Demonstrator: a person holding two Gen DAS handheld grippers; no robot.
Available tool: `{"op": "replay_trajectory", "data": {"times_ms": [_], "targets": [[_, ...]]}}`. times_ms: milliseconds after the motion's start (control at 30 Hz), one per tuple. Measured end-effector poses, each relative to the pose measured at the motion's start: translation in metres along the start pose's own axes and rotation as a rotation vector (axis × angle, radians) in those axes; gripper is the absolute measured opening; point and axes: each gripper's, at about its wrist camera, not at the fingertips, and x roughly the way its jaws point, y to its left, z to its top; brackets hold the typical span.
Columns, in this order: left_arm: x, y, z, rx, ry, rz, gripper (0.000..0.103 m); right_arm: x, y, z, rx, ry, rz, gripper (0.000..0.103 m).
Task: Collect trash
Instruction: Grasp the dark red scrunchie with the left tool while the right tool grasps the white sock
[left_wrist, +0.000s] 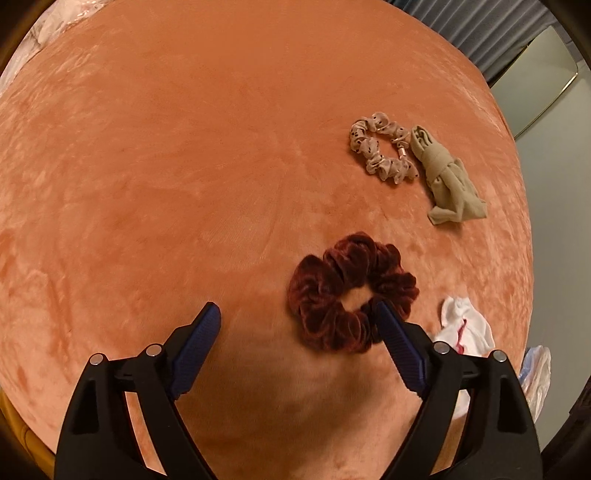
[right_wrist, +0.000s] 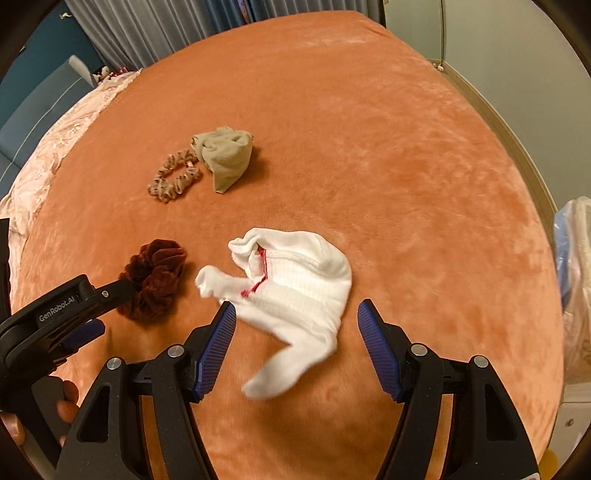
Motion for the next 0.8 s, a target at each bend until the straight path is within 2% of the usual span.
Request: {"op": "replay_trajectory", "data": {"times_ms": [67,167,233,267,333,400,433,533,633,800], "targets": [[0.007,0.0,0.003,0.001,0.009,-0.005,0.078,0.01,0.001,0.003,0.005,0.014,-0.004,0.066],[0.011,-0.003,0.004,0.026,-0.004,0.005,0.069,0.022,0.004,0.005,0.008,0.032,-0.007,0.066],[0.012,-0.006,0.004,0.054,-0.002,-0.001,0.053,0.027,0.006,0.004,0.005,0.039,-0.009,0.066],[0.013,-0.008,0.005,0.06,-0.001,0.001,0.049,0.029,0.006,0.004,0.004,0.042,-0.007,0.066],[0.012,-0.01,0.005,0.071,0.002,-0.017,0.026,0.03,0.007,0.003,0.003,0.043,-0.006,0.06],[0.011,-0.015,0.002,0.08,0.013,-0.035,0.02,0.029,0.007,0.002,0.002,0.04,0.0,0.05],[0.01,-0.017,0.001,0.084,0.012,-0.034,0.018,0.028,0.007,0.001,-0.002,0.041,-0.002,0.045],[0.002,-0.028,-0.007,0.109,0.0,-0.037,0.016,0.021,0.001,-0.004,0.005,0.043,0.014,0.02],[-0.007,-0.038,-0.017,0.128,-0.004,-0.047,0.016,0.01,-0.008,-0.009,0.022,0.042,0.04,0.017],[-0.03,-0.063,-0.038,0.177,-0.03,-0.052,0.016,-0.023,-0.022,-0.022,0.032,-0.009,0.055,0.017]]}}
